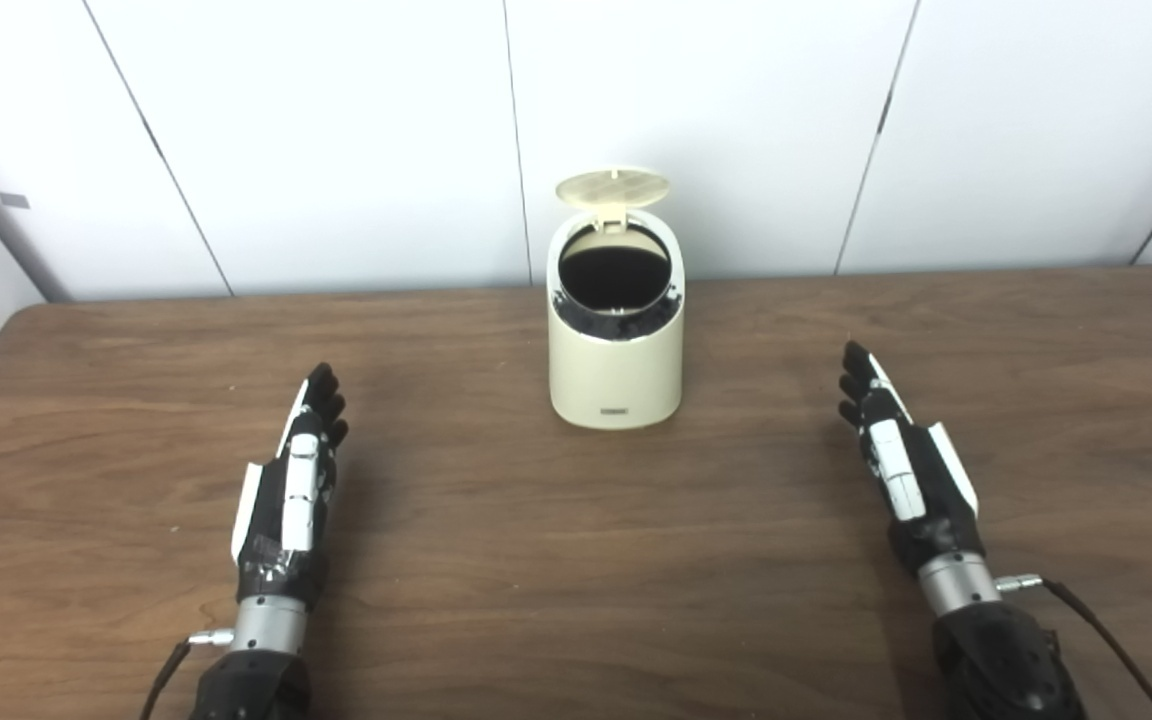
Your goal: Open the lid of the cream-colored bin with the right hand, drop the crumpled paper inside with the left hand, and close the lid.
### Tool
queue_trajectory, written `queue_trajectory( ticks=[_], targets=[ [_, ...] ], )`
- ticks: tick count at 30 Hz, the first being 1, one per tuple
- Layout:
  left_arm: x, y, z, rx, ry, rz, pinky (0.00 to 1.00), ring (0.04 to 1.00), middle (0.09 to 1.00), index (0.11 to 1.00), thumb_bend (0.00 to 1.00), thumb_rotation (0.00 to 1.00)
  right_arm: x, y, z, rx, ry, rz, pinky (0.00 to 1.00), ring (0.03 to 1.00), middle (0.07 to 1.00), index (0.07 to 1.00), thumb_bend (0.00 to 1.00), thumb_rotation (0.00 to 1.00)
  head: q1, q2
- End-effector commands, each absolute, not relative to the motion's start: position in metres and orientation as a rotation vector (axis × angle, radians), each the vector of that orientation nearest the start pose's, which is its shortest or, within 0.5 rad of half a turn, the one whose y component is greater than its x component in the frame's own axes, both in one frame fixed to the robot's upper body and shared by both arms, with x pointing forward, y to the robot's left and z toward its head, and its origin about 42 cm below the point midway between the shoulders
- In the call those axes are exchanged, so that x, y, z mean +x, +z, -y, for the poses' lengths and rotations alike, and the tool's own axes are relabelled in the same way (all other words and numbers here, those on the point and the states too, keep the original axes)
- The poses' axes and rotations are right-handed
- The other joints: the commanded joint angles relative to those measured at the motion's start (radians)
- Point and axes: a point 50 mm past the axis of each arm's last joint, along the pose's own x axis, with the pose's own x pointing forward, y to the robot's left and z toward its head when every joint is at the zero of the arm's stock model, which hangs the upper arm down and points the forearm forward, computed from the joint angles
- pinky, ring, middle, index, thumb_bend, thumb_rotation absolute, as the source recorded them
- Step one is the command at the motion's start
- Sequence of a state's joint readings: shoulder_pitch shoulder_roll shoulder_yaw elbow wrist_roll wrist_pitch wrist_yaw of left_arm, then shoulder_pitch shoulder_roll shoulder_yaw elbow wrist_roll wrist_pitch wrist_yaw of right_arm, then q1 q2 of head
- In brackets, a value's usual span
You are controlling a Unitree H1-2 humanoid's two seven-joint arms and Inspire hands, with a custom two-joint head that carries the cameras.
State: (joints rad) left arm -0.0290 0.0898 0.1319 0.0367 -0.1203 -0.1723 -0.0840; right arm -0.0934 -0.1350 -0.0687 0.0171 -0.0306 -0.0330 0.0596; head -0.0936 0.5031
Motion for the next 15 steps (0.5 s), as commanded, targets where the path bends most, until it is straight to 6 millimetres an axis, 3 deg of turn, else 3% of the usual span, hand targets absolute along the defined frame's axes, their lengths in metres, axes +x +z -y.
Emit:
queue_trajectory(
  ticks=[1,15],
  targets=[
    [0.278,0.081,-0.271,-0.020,0.059,0.099,1.00,1.000,1.000,1.000,0.38,1.00,0.333,0.155,0.264,-0.187,0.028,0.206,0.99,0.989,0.984,0.965,0.68,1.00,0.002,-0.012],
    [0.270,0.070,-0.265,-0.035,0.066,0.081,1.00,1.000,1.000,1.000,0.38,0.95,0.372,0.202,0.253,-0.219,0.068,0.312,1.00,0.985,0.959,0.939,0.69,1.00,0.009,-0.065]
  ],
)
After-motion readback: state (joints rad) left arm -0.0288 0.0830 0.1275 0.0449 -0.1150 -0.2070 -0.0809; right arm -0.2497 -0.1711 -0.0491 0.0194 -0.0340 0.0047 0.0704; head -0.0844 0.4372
